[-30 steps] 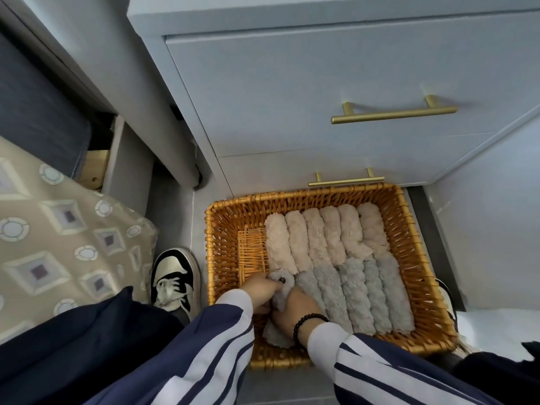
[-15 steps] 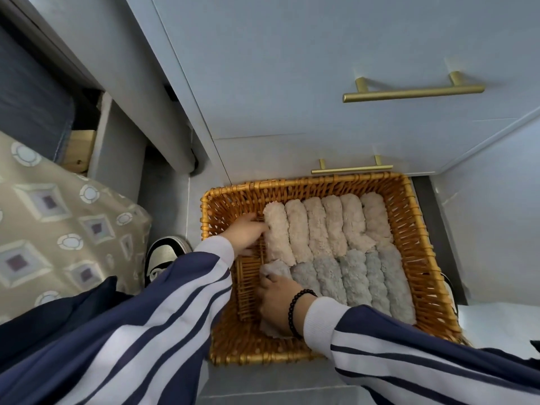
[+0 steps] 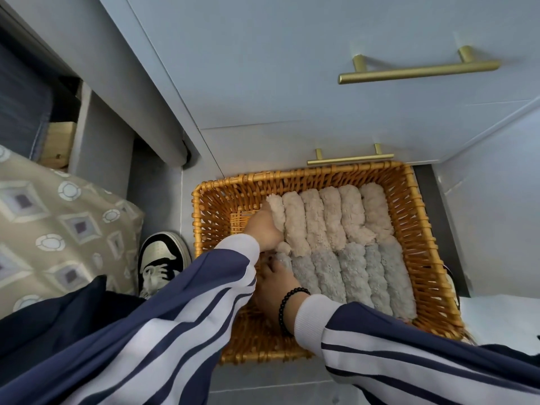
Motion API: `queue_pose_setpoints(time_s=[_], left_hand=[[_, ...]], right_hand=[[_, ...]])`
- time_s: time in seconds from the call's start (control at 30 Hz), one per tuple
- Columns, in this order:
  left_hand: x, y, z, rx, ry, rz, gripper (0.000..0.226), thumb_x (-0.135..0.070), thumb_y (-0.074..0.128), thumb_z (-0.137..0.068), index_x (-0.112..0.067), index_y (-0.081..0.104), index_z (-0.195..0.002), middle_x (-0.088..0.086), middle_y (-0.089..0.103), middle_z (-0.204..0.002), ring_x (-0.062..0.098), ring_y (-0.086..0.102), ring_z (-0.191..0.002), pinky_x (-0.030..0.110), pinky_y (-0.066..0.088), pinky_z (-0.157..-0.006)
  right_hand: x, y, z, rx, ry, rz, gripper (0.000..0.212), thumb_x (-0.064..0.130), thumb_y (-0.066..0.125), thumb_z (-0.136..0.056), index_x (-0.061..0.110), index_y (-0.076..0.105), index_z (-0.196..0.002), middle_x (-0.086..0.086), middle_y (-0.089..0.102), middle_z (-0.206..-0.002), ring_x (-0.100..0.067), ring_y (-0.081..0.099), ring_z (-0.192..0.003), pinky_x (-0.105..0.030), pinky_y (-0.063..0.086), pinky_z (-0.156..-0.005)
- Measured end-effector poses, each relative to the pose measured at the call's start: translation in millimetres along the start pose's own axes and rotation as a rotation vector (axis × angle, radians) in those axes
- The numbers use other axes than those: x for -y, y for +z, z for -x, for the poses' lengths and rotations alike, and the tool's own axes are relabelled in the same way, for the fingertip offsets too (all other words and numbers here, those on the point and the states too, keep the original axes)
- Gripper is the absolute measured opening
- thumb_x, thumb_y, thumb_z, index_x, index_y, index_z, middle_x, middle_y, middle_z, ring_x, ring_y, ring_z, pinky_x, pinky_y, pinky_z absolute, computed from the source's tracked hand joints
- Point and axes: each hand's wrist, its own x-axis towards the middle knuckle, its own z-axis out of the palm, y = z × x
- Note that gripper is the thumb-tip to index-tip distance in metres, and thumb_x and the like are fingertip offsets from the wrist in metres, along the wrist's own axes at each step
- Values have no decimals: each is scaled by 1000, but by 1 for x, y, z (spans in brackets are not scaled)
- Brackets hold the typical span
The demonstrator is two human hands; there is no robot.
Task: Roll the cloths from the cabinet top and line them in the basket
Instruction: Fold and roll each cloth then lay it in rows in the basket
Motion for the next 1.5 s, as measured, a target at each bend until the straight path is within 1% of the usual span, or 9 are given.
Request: queue_pose_setpoints(time_s=[0.23, 0.5, 0.67, 0.83, 1.0, 1.1, 1.23, 1.43, 1.5], left_hand=[[2, 3, 9, -70, 44, 90, 83, -19, 73, -75, -18, 29, -146, 6, 58, -127, 28, 55, -118, 37, 46, -99], [-9, 15, 16, -8, -81, 12, 122, -9, 77, -74, -15, -17, -152, 12, 53, -132, 31, 53, -121, 38, 46, -100], [-9, 8, 14, 106, -98, 78, 122, -13, 75, -76, -19, -22, -150, 8, 50, -136, 25, 54, -115, 32, 48, -94], [-6, -6, 9, 171, -167, 467, 102, -18, 69, -81, -35, 1, -153, -1, 39, -149, 26, 46, -126, 43, 46, -100], [-7, -4, 13, 100, -184, 529, 81, -25, 58, -92, -29, 7, -154, 1, 39, -149, 28, 46, -127, 38, 42, -100], [-8, -4, 19, 30, -228, 484, 80, -27, 49, -97, -17, -6, -154, 2, 48, -133, 27, 52, -114, 35, 41, -93], [-6, -5, 35, -2, -257, 367, 65, -30, 44, -97, -10, 15, -151, 10, 51, -132, 29, 51, -111, 36, 44, -93], [-20, -16, 69, -5, -210, 305, 41, -29, 39, -100, -5, 43, -133, 10, 57, -104, 27, 54, -99, 34, 44, -92], [-28, -21, 79, -4, -179, 285, 24, -26, 38, -102, -8, 51, -109, 5, 53, -87, 18, 51, -77, 30, 42, -76]], right_hand=[[0, 6, 4, 103, 18, 19, 57, 38, 30, -102, 14, 19, -152, -9, 19, -158, -36, 11, -145, -53, 5, -116], [5, 29, -18, 76, 27, 35, 52, 36, 30, -102, 16, 27, -150, -7, 28, -154, -28, 23, -140, -44, 20, -112], [-2, 29, -5, 25, -3, -28, 61, 42, 35, -99, 12, 23, -151, -10, 23, -155, -30, 16, -143, -43, 7, -117], [-7, 30, 5, -53, -4, -91, 70, 52, 45, -92, 9, 32, -146, -14, 29, -150, -34, 19, -140, -45, 5, -118], [-13, 24, 19, -207, -87, -266, 49, 34, 56, -86, 6, 55, -126, -18, 50, -131, -35, 37, -127, -45, 18, -116], [-23, 25, 29, -443, -140, -479, 23, 14, 67, -74, 2, 67, -93, -19, 64, -98, -37, 58, -97, -47, 51, -87], [-34, 25, 50, -598, -47, -674, 32, 13, 41, -77, 5, 70, -89, -12, 67, -97, -31, 65, -88, -36, 56, -64], [-56, 14, 85, -568, 186, -831, 30, 4, 47, -88, 9, 65, -112, -8, 57, -120, -26, 50, -115, -40, 47, -91], [-64, 7, 97, -516, 250, -833, 29, 8, 45, -92, 14, 63, -115, -3, 53, -123, -22, 48, -116, -37, 46, -92]])
